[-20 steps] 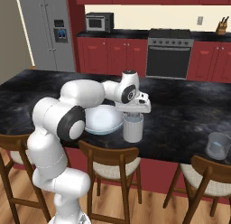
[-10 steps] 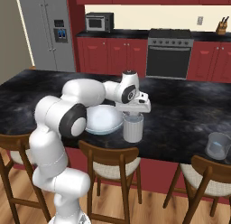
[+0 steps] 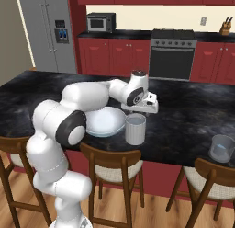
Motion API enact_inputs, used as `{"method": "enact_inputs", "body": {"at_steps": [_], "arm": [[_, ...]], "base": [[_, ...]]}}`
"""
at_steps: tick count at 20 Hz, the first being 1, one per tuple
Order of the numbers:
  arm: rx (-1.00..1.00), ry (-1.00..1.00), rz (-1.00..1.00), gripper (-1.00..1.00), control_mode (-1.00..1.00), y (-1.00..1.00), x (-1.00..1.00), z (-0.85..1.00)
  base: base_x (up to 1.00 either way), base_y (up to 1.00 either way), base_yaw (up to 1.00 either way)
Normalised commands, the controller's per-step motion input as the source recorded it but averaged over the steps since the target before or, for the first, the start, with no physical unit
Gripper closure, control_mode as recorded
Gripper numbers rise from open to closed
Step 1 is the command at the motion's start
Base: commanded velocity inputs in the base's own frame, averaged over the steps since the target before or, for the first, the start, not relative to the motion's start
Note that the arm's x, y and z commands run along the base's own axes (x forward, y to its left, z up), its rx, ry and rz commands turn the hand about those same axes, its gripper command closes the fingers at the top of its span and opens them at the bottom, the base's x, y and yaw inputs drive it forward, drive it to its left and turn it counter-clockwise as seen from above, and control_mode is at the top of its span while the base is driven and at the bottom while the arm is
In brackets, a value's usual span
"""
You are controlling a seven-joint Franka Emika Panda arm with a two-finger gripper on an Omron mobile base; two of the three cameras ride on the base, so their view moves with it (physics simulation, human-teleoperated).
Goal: There are four ice cubes in the ice bowl. Place two ice cubes in each glass of water.
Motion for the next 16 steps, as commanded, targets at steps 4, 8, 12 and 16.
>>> {"method": "enact_inputs", "body": {"at_steps": [4,8,12,16], "arm": [[0.17,-0.61,0.00,-1.00,-1.00,-0.34,-1.00,0.57],[0.01,-0.52,0.00,-1.00,-1.00,-0.03,-1.00,0.93],[0.00,-0.53,-0.01,-1.00,-1.00,0.00,-1.00,0.73],[-0.02,-0.38,-0.02,-1.00,-1.00,0.04,-1.00,0.38]], "base": [[0.00,0.00,0.00],[0.00,0.00,0.00],[0.00,0.00,0.00],[0.00,0.00,0.00]]}}
